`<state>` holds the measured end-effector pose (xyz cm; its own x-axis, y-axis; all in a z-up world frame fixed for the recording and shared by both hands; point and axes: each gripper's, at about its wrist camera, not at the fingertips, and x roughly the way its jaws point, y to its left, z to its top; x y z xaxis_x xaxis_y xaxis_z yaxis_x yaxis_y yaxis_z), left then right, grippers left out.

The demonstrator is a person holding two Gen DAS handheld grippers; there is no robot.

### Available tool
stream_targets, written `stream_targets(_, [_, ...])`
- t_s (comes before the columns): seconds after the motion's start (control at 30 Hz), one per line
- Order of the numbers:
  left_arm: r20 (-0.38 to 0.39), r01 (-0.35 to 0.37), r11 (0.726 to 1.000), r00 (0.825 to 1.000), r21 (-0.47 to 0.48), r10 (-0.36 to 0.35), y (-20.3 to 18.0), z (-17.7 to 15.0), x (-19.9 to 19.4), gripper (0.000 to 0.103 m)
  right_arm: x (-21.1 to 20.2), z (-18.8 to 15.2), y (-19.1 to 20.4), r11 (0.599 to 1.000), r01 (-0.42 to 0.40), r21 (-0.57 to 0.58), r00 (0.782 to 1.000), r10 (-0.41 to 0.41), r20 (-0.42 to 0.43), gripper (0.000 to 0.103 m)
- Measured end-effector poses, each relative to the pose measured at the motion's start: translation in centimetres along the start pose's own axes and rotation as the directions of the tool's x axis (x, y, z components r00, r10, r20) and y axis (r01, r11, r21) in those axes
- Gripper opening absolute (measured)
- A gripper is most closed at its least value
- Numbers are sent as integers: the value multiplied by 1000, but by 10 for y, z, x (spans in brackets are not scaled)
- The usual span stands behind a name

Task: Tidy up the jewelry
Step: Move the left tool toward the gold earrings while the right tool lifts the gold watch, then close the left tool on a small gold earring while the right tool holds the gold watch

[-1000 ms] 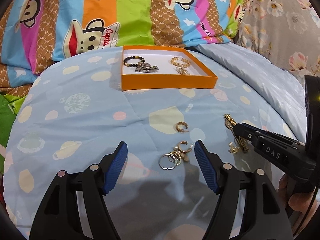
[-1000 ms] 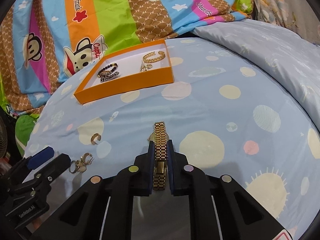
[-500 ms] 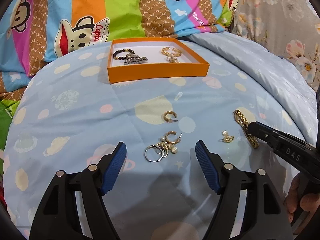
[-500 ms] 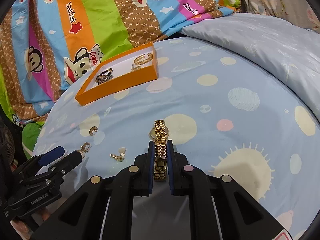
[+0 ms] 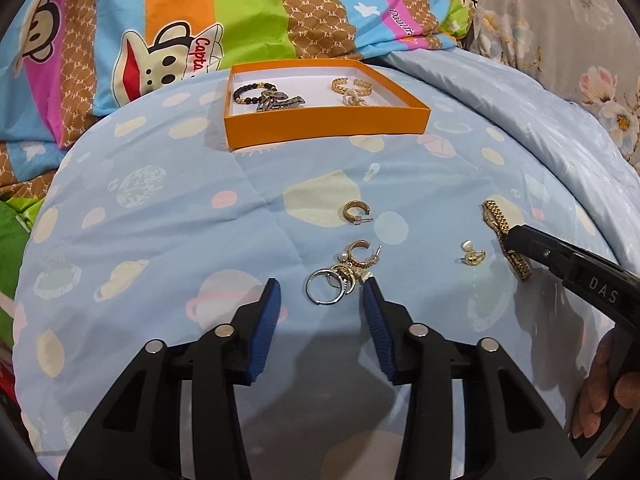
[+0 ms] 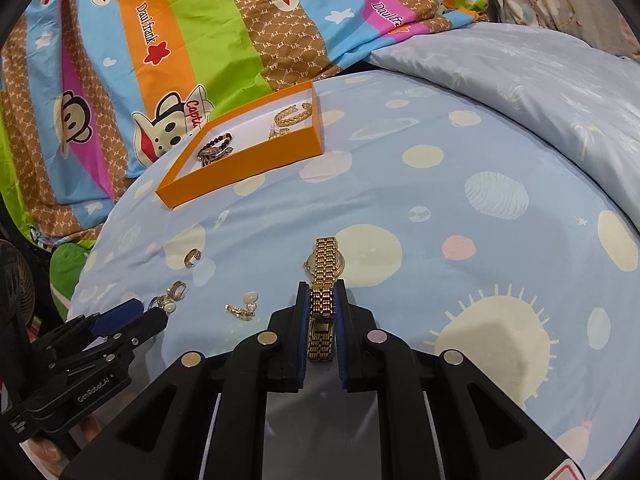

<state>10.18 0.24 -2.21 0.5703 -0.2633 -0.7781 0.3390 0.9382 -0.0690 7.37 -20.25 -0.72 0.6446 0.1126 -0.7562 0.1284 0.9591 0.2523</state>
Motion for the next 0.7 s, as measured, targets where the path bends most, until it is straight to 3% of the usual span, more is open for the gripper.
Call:
stream_targets(0.07, [2, 15, 1000, 1000, -3, -15, 1, 1, 0, 23, 0, 0, 0, 1000, 0, 0, 1000, 0, 0, 11])
stream_targets(0.1, [2, 25, 1000, 1000, -4, -25, 2, 1, 1, 23, 0, 0, 0, 1000, 0, 0, 1000, 0, 0, 11])
stream_targets(0.17, [1, 62, 998, 998, -4, -62, 2, 2, 1, 6, 0, 0, 0, 1000, -1, 1, 1000, 1, 1, 11])
stream_targets(0.3, [3, 89, 996, 996, 4, -89, 1, 1, 0, 0, 0, 0, 0, 1000, -1, 1, 1000, 1, 1, 11])
stream_targets(0.6, [22, 87, 996, 996, -7, -87, 1, -1, -7, 4, 1, 0, 0, 1000, -6, 6, 1000, 6, 2, 11])
stream_targets(0.67, [21, 82, 997, 996, -2, -82, -1, 2, -4, 26, 1, 0, 0, 1000, -7, 5, 1000, 7, 1, 11])
stream_targets(0.7, [22, 75, 997, 997, 1, -75, -1, 4, -3, 32, 1, 0, 0, 1000, -7, 4, 1000, 7, 1, 11])
